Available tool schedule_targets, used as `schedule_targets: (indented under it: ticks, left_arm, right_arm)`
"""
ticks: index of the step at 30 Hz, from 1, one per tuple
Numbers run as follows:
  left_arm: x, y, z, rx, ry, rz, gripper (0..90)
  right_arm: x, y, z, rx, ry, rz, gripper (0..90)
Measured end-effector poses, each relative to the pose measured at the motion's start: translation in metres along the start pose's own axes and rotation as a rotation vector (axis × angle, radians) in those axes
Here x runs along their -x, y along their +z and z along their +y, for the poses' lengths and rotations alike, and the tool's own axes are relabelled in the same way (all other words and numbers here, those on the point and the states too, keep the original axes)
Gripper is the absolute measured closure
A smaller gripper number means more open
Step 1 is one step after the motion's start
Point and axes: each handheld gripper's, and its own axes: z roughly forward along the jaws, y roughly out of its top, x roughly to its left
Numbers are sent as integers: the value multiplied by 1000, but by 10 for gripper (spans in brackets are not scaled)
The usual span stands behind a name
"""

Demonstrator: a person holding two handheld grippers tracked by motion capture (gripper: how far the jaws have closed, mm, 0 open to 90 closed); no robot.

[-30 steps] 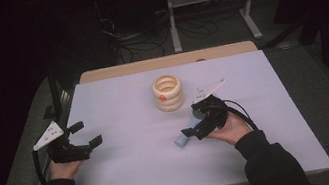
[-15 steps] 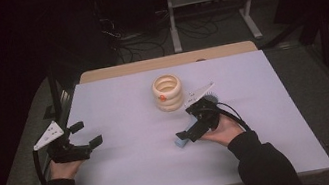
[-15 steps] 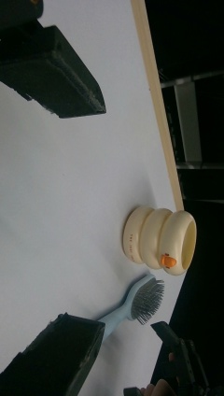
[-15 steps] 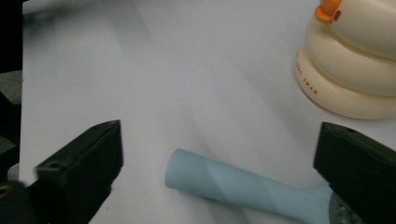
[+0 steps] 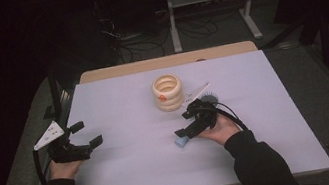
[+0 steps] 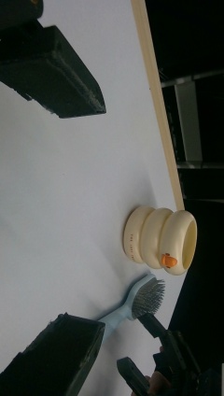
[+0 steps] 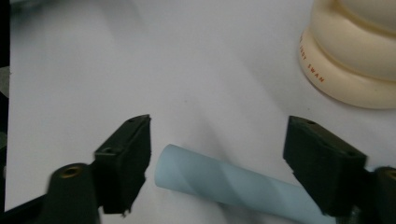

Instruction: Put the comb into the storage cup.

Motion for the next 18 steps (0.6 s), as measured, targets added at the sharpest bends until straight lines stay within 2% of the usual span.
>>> schedule_targets:
  ticks: [4,10,12,13,14,18]
  left_arm:
    - [0,0,0,0,-2,-1,0]
    - [0,0,0,-1,0,1,0]
    - [0,1,0,-1,1,0,0]
    - [0,1,0,-1,2,0,0]
    - [0,1,0,-1,2,0,0]
    - [0,0,0,0,2,0,0]
  right_arm:
    - [1,5,-1,-16,14,3,374]
    - [4,13,-1,-40,26,-28,577]
    - [5,16,0,-48,30,-27,654]
    - [6,18,0,-58,33,-24,731]
    - [6,18,0,-58,33,-24,731]
    - [8,23,1,-78,52,-7,867]
